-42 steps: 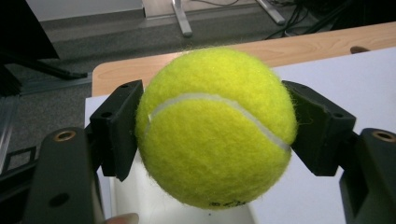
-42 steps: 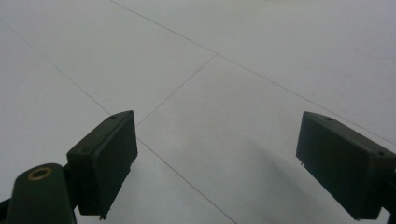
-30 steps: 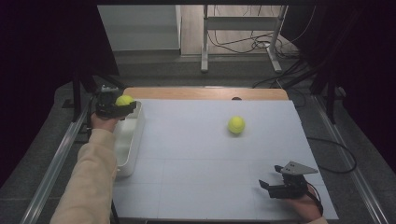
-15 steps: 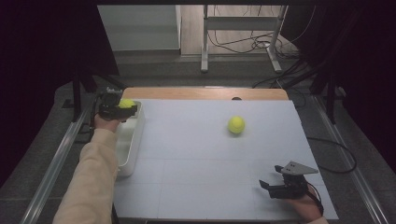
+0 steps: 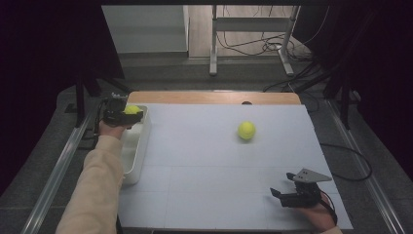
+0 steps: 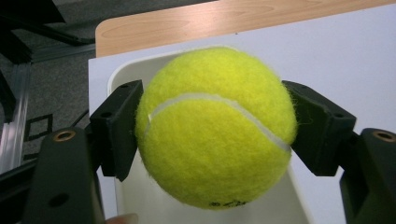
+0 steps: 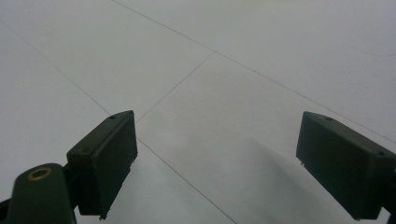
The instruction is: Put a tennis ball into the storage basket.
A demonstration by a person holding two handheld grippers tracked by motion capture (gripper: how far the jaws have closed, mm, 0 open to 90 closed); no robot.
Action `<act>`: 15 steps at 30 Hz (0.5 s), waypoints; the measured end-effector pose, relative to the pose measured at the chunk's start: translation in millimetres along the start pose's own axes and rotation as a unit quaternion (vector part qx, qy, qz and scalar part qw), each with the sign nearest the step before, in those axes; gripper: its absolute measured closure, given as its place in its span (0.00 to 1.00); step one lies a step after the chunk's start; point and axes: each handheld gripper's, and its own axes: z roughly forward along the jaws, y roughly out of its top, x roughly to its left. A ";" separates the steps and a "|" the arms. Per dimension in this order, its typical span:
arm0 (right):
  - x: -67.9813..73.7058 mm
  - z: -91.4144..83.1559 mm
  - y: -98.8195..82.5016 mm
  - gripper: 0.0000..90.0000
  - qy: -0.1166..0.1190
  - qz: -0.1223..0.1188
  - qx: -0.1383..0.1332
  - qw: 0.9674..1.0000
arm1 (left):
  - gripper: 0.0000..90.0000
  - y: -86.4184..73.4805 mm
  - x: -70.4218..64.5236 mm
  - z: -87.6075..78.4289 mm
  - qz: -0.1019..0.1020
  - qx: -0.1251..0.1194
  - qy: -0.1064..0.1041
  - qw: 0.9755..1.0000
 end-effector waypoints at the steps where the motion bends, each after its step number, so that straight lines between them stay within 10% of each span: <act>1: 0.0 0.0 0.0 0.14 0.000 0.000 0.000 1.000 | 0.29 -0.1 -0.2 0.0 -0.002 0.000 0.000 1.000; 15: 0.0 -0.6 -0.1 0.14 -0.001 -0.001 -0.001 1.000 | 0.16 1.4 -4.0 -5.3 -0.004 -0.009 -0.006 1.000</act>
